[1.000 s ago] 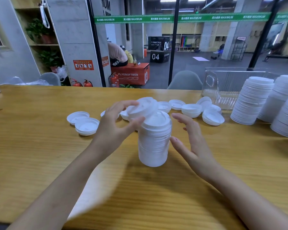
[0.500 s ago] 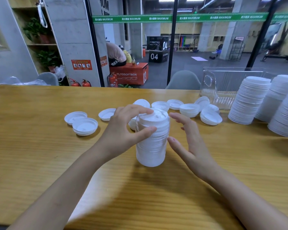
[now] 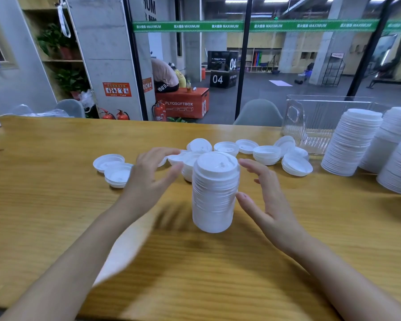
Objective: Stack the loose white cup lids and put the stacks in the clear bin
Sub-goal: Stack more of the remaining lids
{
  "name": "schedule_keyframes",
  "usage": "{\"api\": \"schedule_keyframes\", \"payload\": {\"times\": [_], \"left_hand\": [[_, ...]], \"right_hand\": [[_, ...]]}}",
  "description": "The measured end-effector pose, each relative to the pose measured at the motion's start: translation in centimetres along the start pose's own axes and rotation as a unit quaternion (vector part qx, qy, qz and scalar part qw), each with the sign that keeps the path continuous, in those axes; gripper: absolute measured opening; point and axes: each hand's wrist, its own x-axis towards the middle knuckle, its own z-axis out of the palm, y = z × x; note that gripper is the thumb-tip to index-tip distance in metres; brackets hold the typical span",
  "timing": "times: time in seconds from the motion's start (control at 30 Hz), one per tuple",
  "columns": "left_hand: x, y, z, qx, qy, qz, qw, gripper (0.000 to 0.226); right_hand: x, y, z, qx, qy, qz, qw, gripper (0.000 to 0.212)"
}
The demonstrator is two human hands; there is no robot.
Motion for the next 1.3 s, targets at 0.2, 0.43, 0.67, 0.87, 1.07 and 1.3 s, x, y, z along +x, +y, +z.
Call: {"api": "schedule_keyframes", "payload": {"times": [0.2, 0.43, 0.67, 0.87, 1.07, 1.3], "left_hand": [[-1.3, -7.6, -1.3, 0.314, -0.041, -0.112, 0.942, 0.034], [-1.2, -7.8, -0.9, 0.403, -0.107, -0.148, 0.897, 0.034], [-0.7, -3.1, -0.6, -0.187, 0.014, -0.144, 0.972, 0.022], [-1.1, -6.1, -0.6, -0.098, 0.009, -0.247, 0.964, 0.034], [-1.3, -6.8, -0.5, 0.016, -0.027, -0.217, 0.976, 0.058], [-1.4, -6.4, -0.2, 0.058, -0.098, -0.164, 0.98, 0.075]], "right_hand": [[0.0, 0.0, 0.1, 0.001, -0.004, -0.001, 1.0, 0.048], [-0.1, 0.0, 0.1, 0.005, -0.01, 0.003, 1.0, 0.048], [-0.1, 0.0, 0.1, 0.004, -0.015, 0.005, 1.0, 0.05], [-0.1, 0.0, 0.0, 0.004, -0.018, 0.009, 1.0, 0.053], [-0.1, 0.0, 0.1, 0.007, -0.022, 0.014, 1.0, 0.053], [-0.1, 0.1, 0.1, 0.005, -0.02, 0.011, 1.0, 0.054]]}}
